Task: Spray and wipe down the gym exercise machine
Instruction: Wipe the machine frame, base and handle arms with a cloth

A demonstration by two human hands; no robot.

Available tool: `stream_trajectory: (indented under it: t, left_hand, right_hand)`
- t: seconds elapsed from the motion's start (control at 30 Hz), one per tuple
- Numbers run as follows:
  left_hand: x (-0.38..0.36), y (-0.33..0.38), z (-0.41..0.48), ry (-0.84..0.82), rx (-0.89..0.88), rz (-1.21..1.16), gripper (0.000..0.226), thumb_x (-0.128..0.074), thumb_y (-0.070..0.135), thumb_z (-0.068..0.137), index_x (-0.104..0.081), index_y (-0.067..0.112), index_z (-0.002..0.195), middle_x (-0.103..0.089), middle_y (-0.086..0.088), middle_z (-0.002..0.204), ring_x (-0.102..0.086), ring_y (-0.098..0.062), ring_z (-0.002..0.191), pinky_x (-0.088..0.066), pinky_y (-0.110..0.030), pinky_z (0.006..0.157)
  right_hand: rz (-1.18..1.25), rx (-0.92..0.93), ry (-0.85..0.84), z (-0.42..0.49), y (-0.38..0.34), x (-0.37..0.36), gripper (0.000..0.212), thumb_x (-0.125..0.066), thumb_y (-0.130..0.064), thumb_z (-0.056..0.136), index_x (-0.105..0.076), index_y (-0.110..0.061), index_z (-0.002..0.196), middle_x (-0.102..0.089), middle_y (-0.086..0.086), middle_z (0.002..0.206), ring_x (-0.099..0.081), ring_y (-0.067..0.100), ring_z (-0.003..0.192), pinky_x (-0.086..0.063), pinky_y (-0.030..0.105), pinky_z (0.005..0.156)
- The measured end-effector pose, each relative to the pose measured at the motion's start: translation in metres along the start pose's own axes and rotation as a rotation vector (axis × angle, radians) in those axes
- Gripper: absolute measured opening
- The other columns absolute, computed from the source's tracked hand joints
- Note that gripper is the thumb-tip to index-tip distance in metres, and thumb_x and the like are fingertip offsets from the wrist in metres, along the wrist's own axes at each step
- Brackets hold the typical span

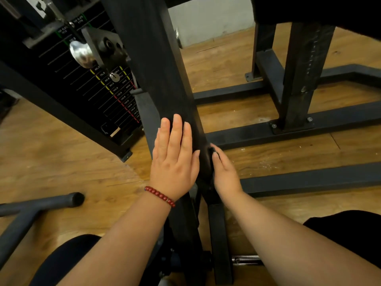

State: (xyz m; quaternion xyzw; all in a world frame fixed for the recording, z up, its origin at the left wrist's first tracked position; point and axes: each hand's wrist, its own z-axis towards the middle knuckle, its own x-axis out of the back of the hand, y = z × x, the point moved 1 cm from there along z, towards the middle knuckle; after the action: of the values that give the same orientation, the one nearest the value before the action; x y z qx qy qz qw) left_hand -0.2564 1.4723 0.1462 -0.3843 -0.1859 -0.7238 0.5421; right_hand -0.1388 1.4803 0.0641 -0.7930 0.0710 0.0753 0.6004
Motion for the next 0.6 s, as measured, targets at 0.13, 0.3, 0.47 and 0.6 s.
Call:
stream_trajectory:
  t: [0.13,0.3,0.47,0.6]
  left_hand:
    - [-0.005,0.007,-0.014,-0.011,0.034,0.027,0.062,-0.048,0.030,0.096,-0.025,0.002,0.146,-0.014,-0.016,0.155,0.014,-0.022,0.149,0.003,-0.029,0.121]
    - [-0.016,0.015,-0.022,-0.052,0.062,0.041,0.069,-0.051,0.033,0.094,-0.020,0.001,0.147,0.000,-0.016,0.160,0.019,-0.025,0.148,0.006,-0.029,0.119]
    - [-0.023,0.016,-0.028,-0.045,0.053,-0.008,0.084,-0.048,0.035,0.094,0.005,0.007,0.153,0.029,-0.006,0.158,0.022,-0.026,0.147,0.007,-0.031,0.121]
    - [-0.029,0.019,-0.039,-0.067,0.051,-0.035,0.088,-0.045,0.037,0.095,0.016,0.009,0.152,0.030,-0.006,0.157,0.023,-0.025,0.147,0.000,-0.032,0.120]
  right_hand:
    - [0.160,-0.197,0.072,0.007,0.013,-0.001,0.028,-0.041,-0.024,0.105,-0.065,-0.037,0.109,-0.066,0.000,0.119,-0.061,0.014,0.113,-0.047,0.035,0.102]
    - [0.444,-0.109,0.094,0.016,-0.012,-0.007,0.028,-0.045,-0.012,0.102,-0.067,-0.015,0.119,-0.067,0.010,0.121,-0.063,0.020,0.115,-0.049,0.033,0.100]
    - [0.379,-0.191,0.121,0.005,0.023,-0.003,0.030,-0.039,-0.013,0.105,-0.058,-0.009,0.127,-0.063,0.011,0.127,-0.063,0.015,0.109,-0.051,0.018,0.089]
    - [0.249,-0.269,0.153,0.007,0.034,0.000,0.028,-0.039,-0.014,0.105,-0.064,-0.026,0.108,-0.066,0.006,0.116,-0.062,0.020,0.110,-0.048,0.033,0.101]
